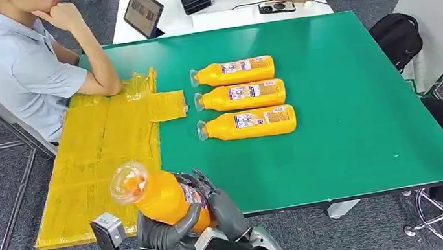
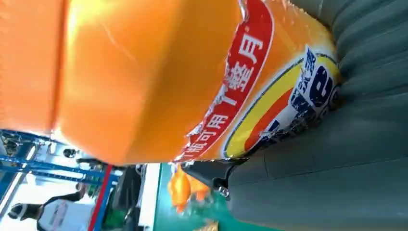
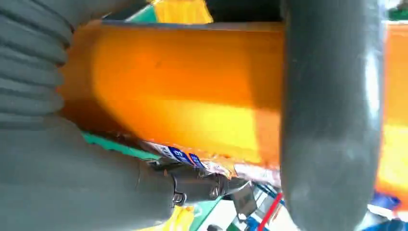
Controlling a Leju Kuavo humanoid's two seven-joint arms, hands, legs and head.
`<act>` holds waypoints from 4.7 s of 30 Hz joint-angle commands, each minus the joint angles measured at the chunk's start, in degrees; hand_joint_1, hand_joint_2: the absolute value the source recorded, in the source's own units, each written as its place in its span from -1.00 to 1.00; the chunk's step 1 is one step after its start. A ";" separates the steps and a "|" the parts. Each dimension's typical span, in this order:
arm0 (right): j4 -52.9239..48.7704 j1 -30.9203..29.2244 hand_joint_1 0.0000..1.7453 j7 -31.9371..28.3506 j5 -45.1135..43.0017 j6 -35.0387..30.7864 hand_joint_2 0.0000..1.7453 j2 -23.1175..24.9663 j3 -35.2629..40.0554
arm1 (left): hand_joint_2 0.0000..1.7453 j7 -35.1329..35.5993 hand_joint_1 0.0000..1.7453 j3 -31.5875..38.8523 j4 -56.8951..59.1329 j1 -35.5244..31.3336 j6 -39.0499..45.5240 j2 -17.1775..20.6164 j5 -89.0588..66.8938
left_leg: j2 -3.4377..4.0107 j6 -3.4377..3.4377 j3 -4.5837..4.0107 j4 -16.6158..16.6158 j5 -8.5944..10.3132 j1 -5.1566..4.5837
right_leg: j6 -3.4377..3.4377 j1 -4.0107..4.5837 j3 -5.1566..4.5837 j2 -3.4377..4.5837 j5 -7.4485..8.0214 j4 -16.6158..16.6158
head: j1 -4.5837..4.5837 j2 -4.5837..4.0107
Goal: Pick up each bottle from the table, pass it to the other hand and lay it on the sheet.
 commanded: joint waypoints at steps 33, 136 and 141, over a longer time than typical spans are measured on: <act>-27.79 15.42 -1.00 -14.12 -9.74 -16.70 -1.00 -6.55 -12.22 | 1.00 11.07 1.00 16.52 36.07 -29.85 27.18 7.69 -59.99 | -0.28 0.15 0.14 -0.19 0.29 0.03 | -0.26 0.10 0.25 -0.49 0.10 -0.18 | 0.00 0.00; 9.47 -3.85 -1.00 13.18 25.58 -7.56 1.00 -10.80 -26.15 | 1.00 3.07 -1.00 8.02 -1.95 -4.54 15.88 0.71 -23.88 | -0.18 0.08 -0.06 -0.08 0.29 -0.02 | -0.10 0.03 0.10 -0.37 0.11 -0.13 | 0.02 0.00; 15.04 -9.69 -1.00 15.29 27.82 -9.08 1.00 -11.00 -24.76 | 1.00 4.37 -1.00 6.96 0.03 -6.14 14.02 0.79 -22.95 | -0.09 0.07 -0.15 -0.04 0.30 -0.05 | -0.04 -0.01 -0.03 -0.27 0.14 -0.06 | 0.02 0.00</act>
